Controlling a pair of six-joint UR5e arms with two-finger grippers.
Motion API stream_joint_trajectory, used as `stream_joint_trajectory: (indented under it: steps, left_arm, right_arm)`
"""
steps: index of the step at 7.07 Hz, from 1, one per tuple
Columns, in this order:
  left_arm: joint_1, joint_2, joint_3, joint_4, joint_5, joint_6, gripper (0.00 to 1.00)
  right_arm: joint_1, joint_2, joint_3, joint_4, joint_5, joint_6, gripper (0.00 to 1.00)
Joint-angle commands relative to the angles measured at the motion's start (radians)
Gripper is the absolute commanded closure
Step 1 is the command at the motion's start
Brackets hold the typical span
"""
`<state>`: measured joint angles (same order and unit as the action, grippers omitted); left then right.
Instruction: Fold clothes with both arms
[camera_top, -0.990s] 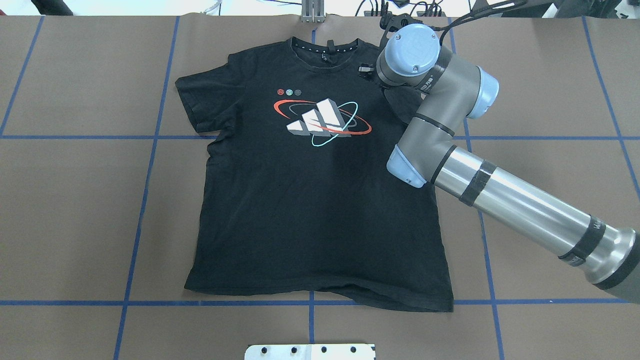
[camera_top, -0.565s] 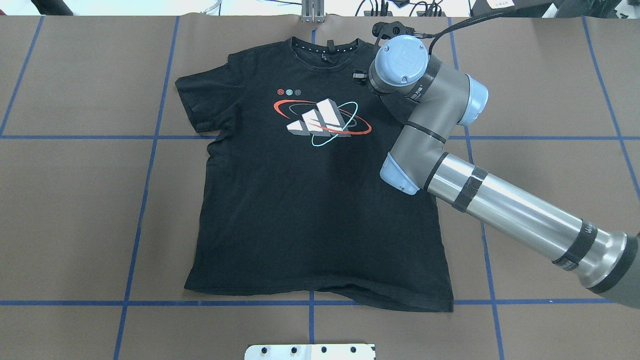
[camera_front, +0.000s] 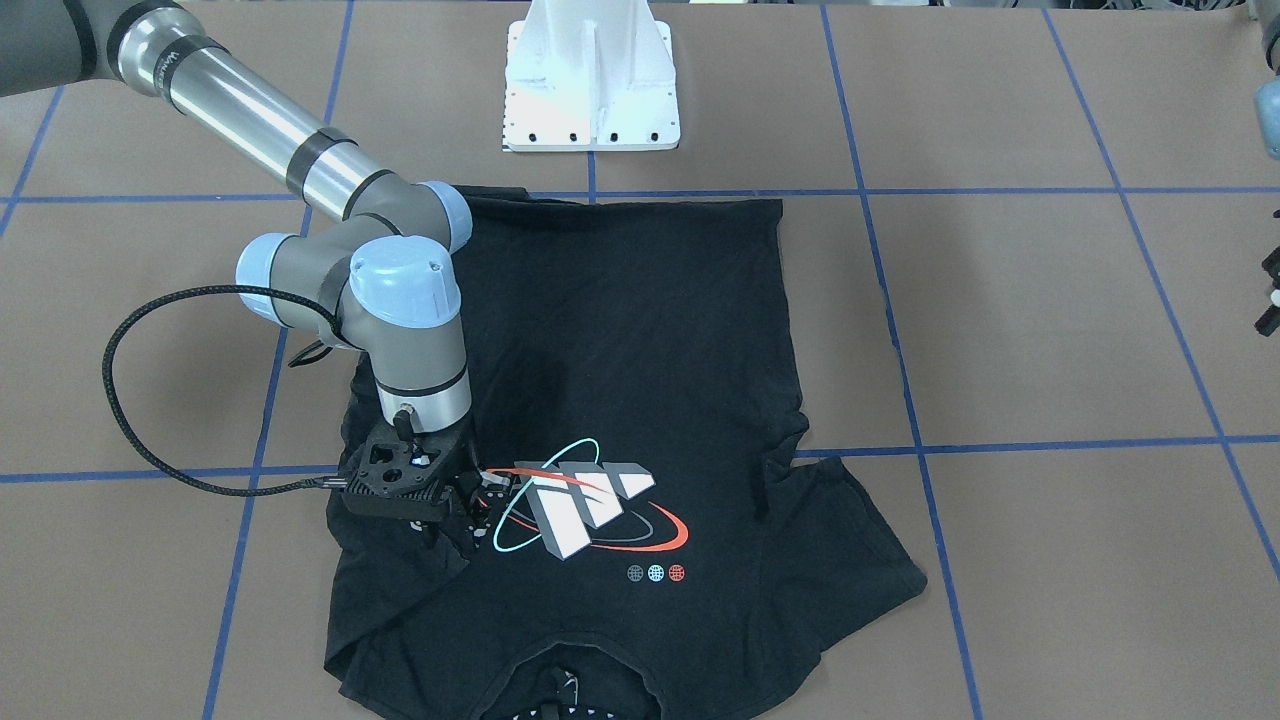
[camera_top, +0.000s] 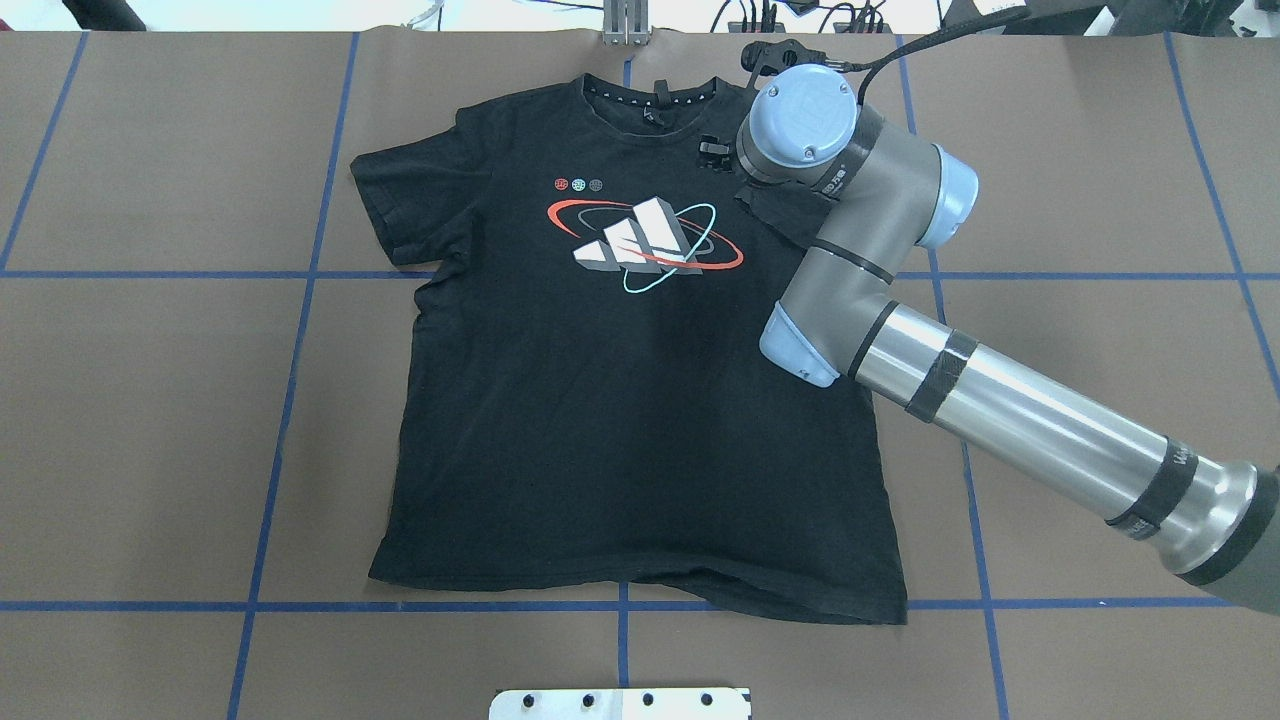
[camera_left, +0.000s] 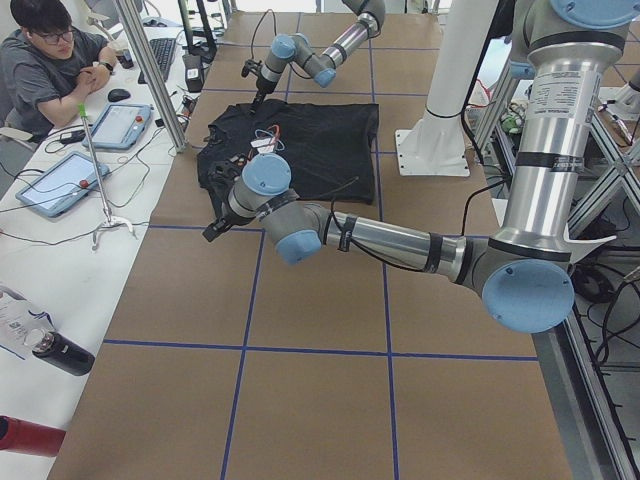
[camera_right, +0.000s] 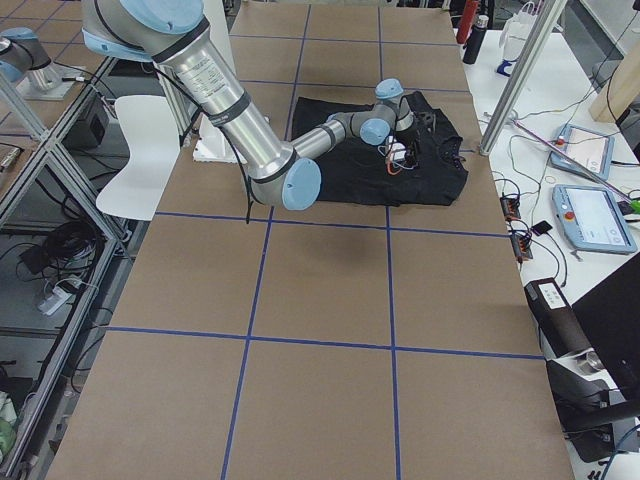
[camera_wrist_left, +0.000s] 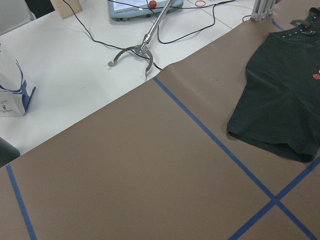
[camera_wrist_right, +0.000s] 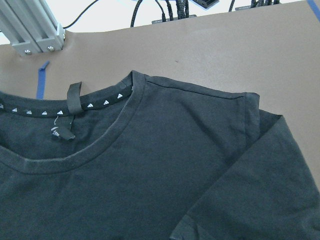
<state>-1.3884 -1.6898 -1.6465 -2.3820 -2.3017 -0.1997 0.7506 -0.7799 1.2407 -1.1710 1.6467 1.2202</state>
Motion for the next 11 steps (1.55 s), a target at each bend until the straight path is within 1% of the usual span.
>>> stream_joint_trajectory:
  steps: [1, 2, 3, 4, 5, 6, 7, 8, 9, 10, 11]
  left_arm:
    - [0.092, -0.028, 0.007, 0.000, 0.159, -0.160, 0.00]
    - [0.142, -0.084, 0.046, 0.000, 0.213, -0.305, 0.00]
    - [0.198, -0.150, 0.122, -0.018, 0.256, -0.390, 0.00]
    - [0.233, -0.207, 0.231, -0.089, 0.301, -0.443, 0.00]
    - [0.271, -0.261, 0.340, -0.199, 0.374, -0.542, 0.00]
    - [0.332, -0.301, 0.408, -0.253, 0.465, -0.608, 0.00]
    - [0.397, -0.332, 0.445, -0.259, 0.532, -0.613, 0.00]
    - [0.431, -0.378, 0.494, -0.264, 0.592, -0.627, 0.00]
    - [0.460, -0.410, 0.543, -0.291, 0.619, -0.629, 0.00]
    - [0.498, -0.436, 0.588, -0.307, 0.631, -0.629, 0.00]
    - [0.517, -0.468, 0.632, -0.309, 0.680, -0.629, 0.00]
  right_arm:
    - [0.093, -0.123, 0.197, -0.102, 0.114, -0.145, 0.00]
    - [0.155, -0.212, 0.300, -0.143, 0.208, -0.245, 0.00]
    - [0.232, -0.252, 0.353, -0.183, 0.297, -0.337, 0.00]
    - [0.289, -0.307, 0.386, -0.187, 0.358, -0.435, 0.00]
    - [0.359, -0.359, 0.399, -0.182, 0.430, -0.541, 0.00]
    - [0.430, -0.430, 0.399, -0.174, 0.497, -0.670, 0.00]
    - [0.511, -0.488, 0.398, -0.176, 0.548, -0.815, 0.00]
    - [0.582, -0.539, 0.388, -0.177, 0.603, -0.938, 0.00]
    - [0.622, -0.574, 0.387, -0.177, 0.632, -1.015, 0.00]
    - [0.633, -0.590, 0.388, -0.176, 0.642, -1.024, 0.00]
    - [0.635, -0.590, 0.388, -0.176, 0.642, -1.024, 0.00]
